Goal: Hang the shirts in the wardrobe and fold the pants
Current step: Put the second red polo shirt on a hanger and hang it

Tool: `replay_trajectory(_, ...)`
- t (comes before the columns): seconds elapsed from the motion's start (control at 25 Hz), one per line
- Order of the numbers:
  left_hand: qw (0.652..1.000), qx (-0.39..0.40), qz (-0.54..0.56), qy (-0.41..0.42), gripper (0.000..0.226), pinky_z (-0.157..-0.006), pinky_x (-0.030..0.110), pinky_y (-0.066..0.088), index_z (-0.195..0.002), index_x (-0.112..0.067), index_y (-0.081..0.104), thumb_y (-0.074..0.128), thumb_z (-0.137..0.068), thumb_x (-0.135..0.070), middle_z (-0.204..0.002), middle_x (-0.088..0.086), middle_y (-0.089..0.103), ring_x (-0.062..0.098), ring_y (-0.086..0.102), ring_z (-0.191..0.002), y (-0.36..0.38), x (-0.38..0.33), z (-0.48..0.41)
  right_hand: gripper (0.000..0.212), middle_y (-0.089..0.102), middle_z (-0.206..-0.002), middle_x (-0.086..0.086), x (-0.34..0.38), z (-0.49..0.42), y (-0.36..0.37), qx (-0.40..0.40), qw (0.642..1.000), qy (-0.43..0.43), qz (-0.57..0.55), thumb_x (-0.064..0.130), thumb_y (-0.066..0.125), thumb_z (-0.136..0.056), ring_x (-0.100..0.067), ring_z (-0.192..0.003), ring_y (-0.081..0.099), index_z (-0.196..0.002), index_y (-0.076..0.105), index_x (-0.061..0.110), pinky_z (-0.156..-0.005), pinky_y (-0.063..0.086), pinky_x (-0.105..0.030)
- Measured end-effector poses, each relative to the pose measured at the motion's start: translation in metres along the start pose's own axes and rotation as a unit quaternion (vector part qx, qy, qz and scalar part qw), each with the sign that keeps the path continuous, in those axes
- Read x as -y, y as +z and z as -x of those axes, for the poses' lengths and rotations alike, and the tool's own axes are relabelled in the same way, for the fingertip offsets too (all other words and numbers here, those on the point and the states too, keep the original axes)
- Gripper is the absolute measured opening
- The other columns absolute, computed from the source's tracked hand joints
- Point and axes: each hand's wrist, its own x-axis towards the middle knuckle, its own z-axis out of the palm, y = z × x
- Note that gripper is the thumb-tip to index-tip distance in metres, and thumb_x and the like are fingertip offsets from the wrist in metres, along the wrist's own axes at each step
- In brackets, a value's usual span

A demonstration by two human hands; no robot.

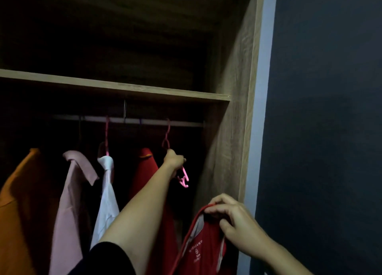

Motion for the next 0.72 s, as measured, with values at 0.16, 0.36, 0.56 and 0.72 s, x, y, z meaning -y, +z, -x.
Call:
replay_trajectory(0.16, 0.99, 0.02, 0.136, 0.025, 0.022, -0.076, 0.029, 0.052, -0.079, -0.01, 0.046, 0.057, -0.085, 0.009, -0.098, 0.014, 0.058, 0.015, 0.058, -0.073, 0.004, -0.016, 0.005, 0.051, 0.054, -0.11, 0.012, -0.007, 0.001, 0.001, -0.004, 1.0, 0.011, -0.008, -0.011, 0.041, -0.079, 0.003, -0.108, 0.049, -0.11, 0.068, 0.019, -0.089, 0.04, -0.007)
replay_trajectory(0.36, 0.985, 0.049, 0.131, 0.1, 0.016, -0.055, 0.018, 0.044, -0.093, -0.012, 0.048, 0.051, -0.089, 0.004, -0.077, 0.0, 0.054, 0.012, 0.058, -0.069, 0.0, -0.022, 0.06, 0.052, 0.051, -0.116, 0.009, -0.001, 0.003, 0.017, 0.007, 1.0, 0.016, 0.015, -0.009, 0.042, -0.078, 0.003, -0.11, 0.048, -0.117, 0.065, 0.017, -0.096, 0.037, -0.008)
replay_trajectory(0.56, 0.979, 0.027, -0.048, 0.198, 0.041, -0.068, 0.027, 0.049, -0.134, -0.016, 0.044, 0.05, -0.094, -0.026, -0.066, -0.001, 0.064, 0.009, 0.06, -0.058, -0.057, -0.01, 0.131, 0.054, 0.051, -0.12, 0.002, 0.019, 0.003, 0.04, 0.016, 0.997, -0.002, 0.076, -0.008, 0.044, -0.073, -0.01, -0.114, 0.049, -0.119, 0.063, 0.014, -0.1, 0.035, -0.015)
replay_trajectory(0.72, 0.972, 0.006, -0.106, 0.21, 0.014, -0.047, 0.014, 0.045, -0.105, -0.018, 0.056, 0.046, -0.096, -0.019, -0.063, -0.004, 0.06, 0.004, 0.056, -0.045, -0.135, -0.004, 0.184, 0.055, 0.049, -0.123, -0.004, 0.034, 0.0, 0.05, -0.006, 0.995, 0.013, 0.098, -0.008, 0.046, -0.072, -0.02, -0.116, 0.05, -0.122, 0.061, 0.011, -0.102, 0.037, -0.023)
